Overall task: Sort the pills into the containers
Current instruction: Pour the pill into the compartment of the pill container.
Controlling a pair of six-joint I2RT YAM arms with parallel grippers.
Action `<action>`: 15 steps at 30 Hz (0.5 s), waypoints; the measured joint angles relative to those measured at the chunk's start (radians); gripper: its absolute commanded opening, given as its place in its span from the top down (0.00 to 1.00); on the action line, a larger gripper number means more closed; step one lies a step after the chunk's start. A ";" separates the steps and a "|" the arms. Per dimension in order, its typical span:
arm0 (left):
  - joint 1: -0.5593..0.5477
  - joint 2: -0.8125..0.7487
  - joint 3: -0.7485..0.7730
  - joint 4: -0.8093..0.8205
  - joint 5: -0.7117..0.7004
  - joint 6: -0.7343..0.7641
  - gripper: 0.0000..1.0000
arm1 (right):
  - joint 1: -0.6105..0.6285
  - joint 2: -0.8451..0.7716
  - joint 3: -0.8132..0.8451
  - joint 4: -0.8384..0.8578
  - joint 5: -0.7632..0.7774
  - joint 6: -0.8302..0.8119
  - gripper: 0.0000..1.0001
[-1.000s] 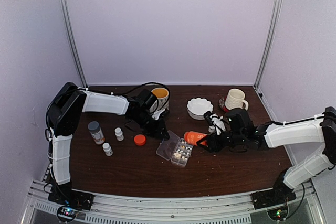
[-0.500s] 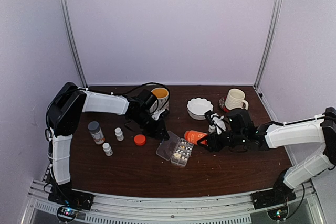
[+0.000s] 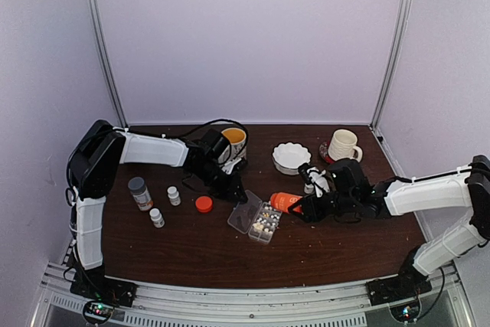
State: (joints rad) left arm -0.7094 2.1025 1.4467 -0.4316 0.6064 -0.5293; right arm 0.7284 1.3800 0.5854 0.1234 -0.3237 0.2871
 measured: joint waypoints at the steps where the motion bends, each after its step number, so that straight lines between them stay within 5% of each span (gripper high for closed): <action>1: -0.001 0.000 0.000 0.000 0.000 0.000 0.87 | 0.000 0.003 0.005 -0.013 0.001 -0.001 1.00; 15: -0.001 0.000 0.000 0.000 0.000 0.000 0.87 | 0.000 -0.022 -0.024 0.046 -0.042 0.010 1.00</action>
State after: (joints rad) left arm -0.7105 2.1025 1.4471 -0.4320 0.6060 -0.5289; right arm 0.7288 1.3582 0.5610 0.1696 -0.3660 0.2966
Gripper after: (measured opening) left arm 0.131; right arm 0.542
